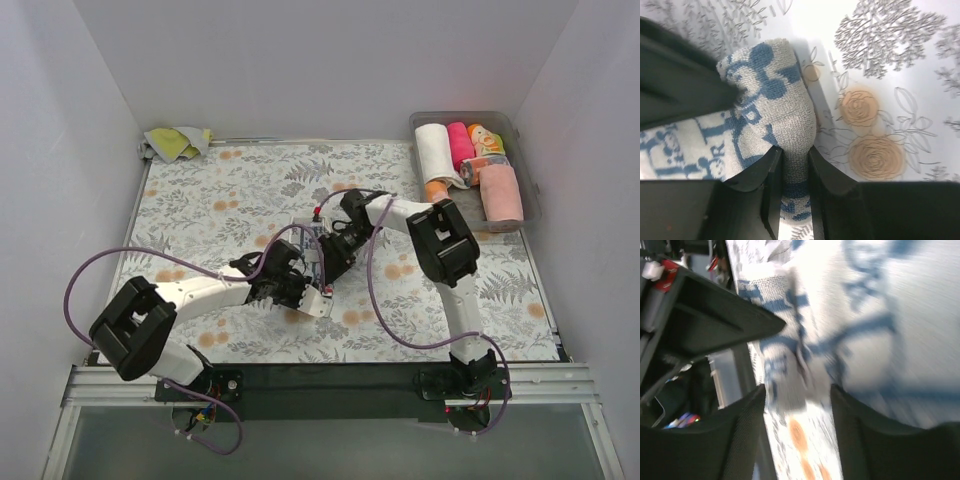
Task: Roll the towels
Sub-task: Roll the towel
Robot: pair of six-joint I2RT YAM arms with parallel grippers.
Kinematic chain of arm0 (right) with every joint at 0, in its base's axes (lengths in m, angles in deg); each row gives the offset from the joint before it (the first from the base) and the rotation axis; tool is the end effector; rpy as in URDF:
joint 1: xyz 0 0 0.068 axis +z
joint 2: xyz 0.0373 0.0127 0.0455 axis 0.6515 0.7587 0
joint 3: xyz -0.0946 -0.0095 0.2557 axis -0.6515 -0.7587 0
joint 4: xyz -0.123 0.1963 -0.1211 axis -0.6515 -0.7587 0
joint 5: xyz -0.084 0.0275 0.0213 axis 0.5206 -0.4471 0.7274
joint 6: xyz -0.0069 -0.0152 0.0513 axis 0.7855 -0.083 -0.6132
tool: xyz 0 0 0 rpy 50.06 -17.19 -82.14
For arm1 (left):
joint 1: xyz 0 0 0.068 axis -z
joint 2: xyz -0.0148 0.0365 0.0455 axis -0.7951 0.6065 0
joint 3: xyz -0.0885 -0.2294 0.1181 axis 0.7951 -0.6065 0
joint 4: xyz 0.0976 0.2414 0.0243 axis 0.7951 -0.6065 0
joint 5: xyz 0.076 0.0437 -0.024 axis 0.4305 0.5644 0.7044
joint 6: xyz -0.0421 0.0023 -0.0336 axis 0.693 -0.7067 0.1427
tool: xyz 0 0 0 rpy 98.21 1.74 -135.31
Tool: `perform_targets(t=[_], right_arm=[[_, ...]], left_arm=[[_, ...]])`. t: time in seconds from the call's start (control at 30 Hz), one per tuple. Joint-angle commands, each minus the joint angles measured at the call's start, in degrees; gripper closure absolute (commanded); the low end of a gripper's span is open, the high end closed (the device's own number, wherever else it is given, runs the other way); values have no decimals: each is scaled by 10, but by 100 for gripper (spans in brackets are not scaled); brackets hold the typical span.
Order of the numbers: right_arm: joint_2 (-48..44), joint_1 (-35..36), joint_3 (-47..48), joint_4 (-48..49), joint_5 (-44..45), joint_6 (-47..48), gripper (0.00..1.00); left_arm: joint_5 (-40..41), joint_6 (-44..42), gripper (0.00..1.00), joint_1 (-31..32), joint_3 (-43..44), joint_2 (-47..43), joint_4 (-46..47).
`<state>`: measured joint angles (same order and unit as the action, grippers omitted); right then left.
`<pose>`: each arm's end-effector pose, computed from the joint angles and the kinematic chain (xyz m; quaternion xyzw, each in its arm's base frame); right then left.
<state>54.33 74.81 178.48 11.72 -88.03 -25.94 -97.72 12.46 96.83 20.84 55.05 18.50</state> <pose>0.3283 0.2605 0.1098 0.3957 -0.7634 -0.5083 0.0478 0.1749 -0.1862 0.1595 0.6164 0.7297 -0.1894 0.2274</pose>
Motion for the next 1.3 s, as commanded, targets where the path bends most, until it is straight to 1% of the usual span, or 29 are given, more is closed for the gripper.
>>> perform_targets(t=[0.0,0.03,0.07,0.1,0.17,0.2,0.27,0.3,0.33,0.4,0.43,0.5,0.53,0.6,0.63,0.67,0.7,0.77,0.9,0.97,1.0,1.03,1.07,1.1,1.13,1.17,1.2,1.23,1.27], right_arm=[[-83,-66,-17,58,118,-11,47],[-102,-75,-25,73,142,-22,39],[-139,-88,-46,87,154,-24,37],[-158,-92,-54,108,164,-25,31],[-209,-93,-84,123,195,-18,30],[-225,-91,-99,142,214,-16,30],[-278,-83,-127,167,236,-6,30],[-296,-79,-163,194,244,1,30],[-331,-65,-180,209,265,7,30],[-362,-44,-232,247,297,40,30],[-377,-31,-248,258,308,52,30],[-410,17,-271,285,329,91,30],[-423,49,-291,296,348,104,30],[-430,83,-308,333,374,135,30],[-427,115,-319,346,398,145,30],[-422,131,-324,365,411,155,30],[-414,145,-329,375,439,167,29],[-387,176,-338,406,461,193,30],[-341,195,-337,443,484,210,31],[-313,202,-331,443,484,221,37],[-307,203,-331,443,481,224,46],[-299,203,-332,443,473,227,51],[-298,205,-334,441,469,233,59],[-297,206,-338,440,464,233,68],[-298,205,-338,436,453,233,88],[-299,205,-337,418,446,234,98],[-301,204,-331,406,440,232,99],[-305,200,-328,391,415,231,99],[-308,196,-323,355,400,229,99]], left_arm=[[-72,24,86,-14,28,27,-143],[-85,29,86,-18,41,42,-179],[-105,32,85,-32,68,70,-196],[-131,35,82,-38,81,90,-212],[-171,39,81,-68,128,123,-261],[-213,36,80,-79,149,161,-297],[-251,32,80,-116,183,200,-333],[-269,29,80,-127,220,241,-369],[-292,15,80,-137,236,265,-387],[-304,1,78,-161,288,306,-438],[-309,-7,77,-167,308,351,-457],[-316,-37,76,-181,345,396,-497],[-318,-44,76,-184,384,431,-531],[-326,-54,74,-196,413,462,-560],[-327,-58,74,-199,435,475,-568],[-327,-59,73,-203,445,498,-574],[-325,-65,73,-203,450,507,-584],[-323,-66,72,-207,462,527,-588],[-318,-66,72,-210,467,537,-585],[-317,-64,71,-214,467,537,-583],[-318,-63,71,-216,466,536,-579],[-320,-61,70,-218,468,535,-577],[-321,-59,70,-224,469,534,-575],[-322,-58,69,-226,467,532,-573],[-323,-55,66,-228,467,522,-566],[-329,-51,64,-234,465,516,-561],[-332,-47,61,-239,463,507,-548],[-339,-43,57,-245,455,481,-539],[-346,-35,52,-259,449,463,-528]])
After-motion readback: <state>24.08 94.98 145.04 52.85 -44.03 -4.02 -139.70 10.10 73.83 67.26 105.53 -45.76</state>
